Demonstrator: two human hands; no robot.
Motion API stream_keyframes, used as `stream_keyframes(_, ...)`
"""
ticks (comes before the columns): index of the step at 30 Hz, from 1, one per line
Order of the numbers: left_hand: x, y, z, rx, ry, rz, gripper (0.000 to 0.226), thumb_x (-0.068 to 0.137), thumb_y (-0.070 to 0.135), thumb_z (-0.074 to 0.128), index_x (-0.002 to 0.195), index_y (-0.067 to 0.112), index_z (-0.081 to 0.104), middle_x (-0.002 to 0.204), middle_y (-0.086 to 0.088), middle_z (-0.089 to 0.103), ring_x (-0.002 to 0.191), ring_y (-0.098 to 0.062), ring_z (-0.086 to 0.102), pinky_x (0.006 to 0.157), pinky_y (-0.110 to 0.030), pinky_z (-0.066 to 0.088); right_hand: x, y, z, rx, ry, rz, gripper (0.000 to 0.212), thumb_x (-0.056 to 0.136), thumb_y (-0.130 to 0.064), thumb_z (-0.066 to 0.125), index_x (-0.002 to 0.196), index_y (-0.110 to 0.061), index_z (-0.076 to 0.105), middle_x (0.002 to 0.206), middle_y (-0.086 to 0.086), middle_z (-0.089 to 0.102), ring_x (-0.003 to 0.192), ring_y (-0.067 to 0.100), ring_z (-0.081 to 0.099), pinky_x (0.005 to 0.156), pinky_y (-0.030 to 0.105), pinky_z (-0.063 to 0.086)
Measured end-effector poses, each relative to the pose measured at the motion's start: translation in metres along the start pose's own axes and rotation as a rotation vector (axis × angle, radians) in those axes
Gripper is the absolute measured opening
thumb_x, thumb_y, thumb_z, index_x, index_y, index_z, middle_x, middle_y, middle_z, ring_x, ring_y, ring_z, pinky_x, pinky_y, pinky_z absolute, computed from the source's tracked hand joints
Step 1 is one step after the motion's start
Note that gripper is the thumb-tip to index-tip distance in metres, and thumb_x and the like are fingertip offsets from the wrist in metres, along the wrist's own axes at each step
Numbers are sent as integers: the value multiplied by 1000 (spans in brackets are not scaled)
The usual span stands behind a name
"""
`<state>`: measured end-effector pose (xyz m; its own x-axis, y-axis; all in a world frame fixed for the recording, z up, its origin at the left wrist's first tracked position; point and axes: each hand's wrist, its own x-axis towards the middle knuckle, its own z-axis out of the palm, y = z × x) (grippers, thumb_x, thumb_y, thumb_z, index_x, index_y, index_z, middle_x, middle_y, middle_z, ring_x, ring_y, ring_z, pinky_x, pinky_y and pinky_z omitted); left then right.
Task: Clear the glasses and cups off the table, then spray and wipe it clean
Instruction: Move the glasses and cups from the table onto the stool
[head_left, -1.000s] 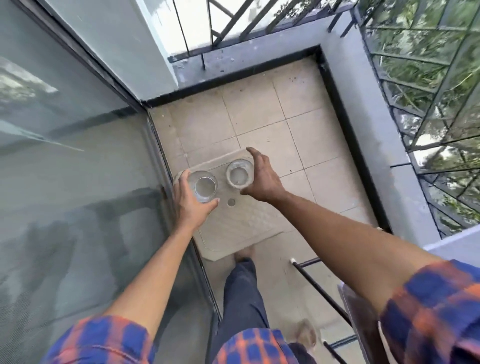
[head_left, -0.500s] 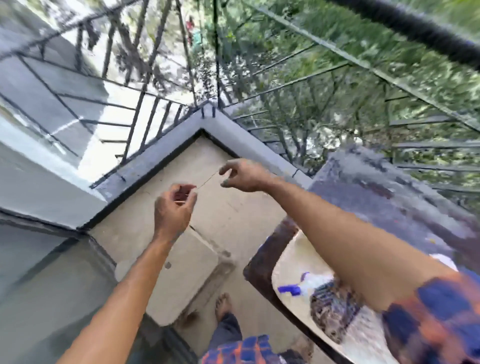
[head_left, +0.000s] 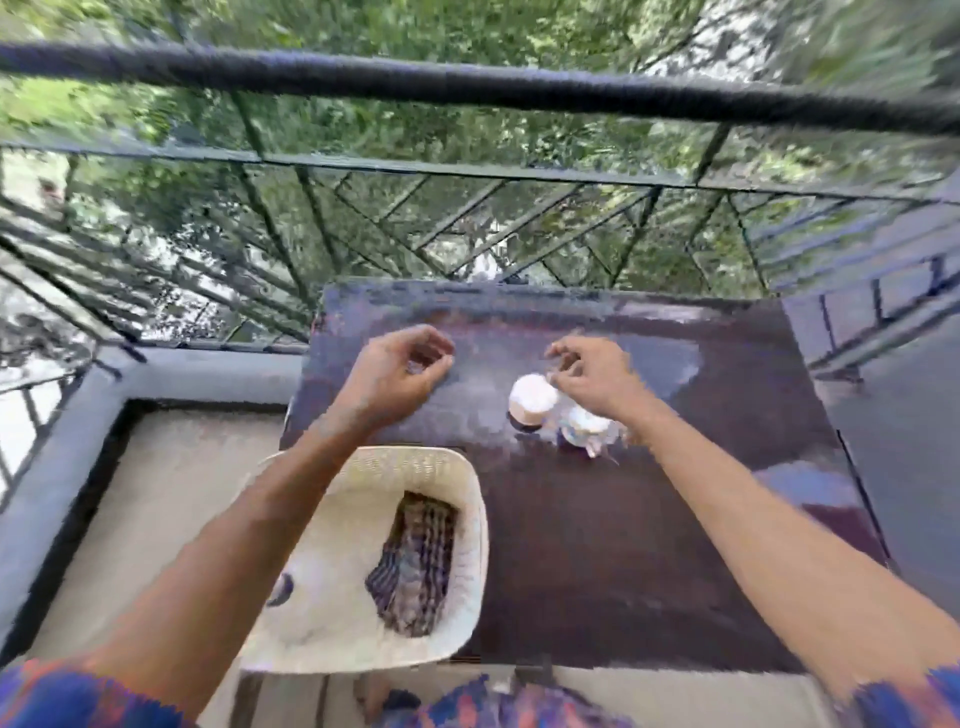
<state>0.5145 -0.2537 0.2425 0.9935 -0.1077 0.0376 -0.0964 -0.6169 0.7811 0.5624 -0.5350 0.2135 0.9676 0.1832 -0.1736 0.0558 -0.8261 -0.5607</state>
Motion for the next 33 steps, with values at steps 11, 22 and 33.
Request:
stream_keyframes(11, 70, -8, 187, 616, -399, -32, 73, 76, 59, 71, 142, 34, 51, 144, -4, 50, 133, -34, 46, 94, -53, 52, -13, 113, 32, -130, -186, 198, 91, 71, -65, 75, 148, -35, 36, 149, -1, 40, 134, 28, 42, 102, 42, 42)
stream_keyframes(22, 82, -21, 197, 487, -293, -208, 61, 71, 45, 79, 120, 24, 48, 120, -7, 55, 108, -34, 58, 85, -44, 52, 3, 122, 59, 83, -36, 184, 50, 74, -45, 75, 116, -28, 56, 112, 4, 62, 101, 28, 61, 81, 35, 49)
stream_keyframes(33, 32, -15, 29, -294, 269, -439, 92, 45, 35, 81, 132, 18, 58, 116, -6, 61, 99, -21, 60, 82, -26, 56, 30, 21, 20, 1356, -199, 234, 50, 65, -6, 71, 113, -20, 64, 93, 3, 66, 85, 20, 63, 76, 38, 53)
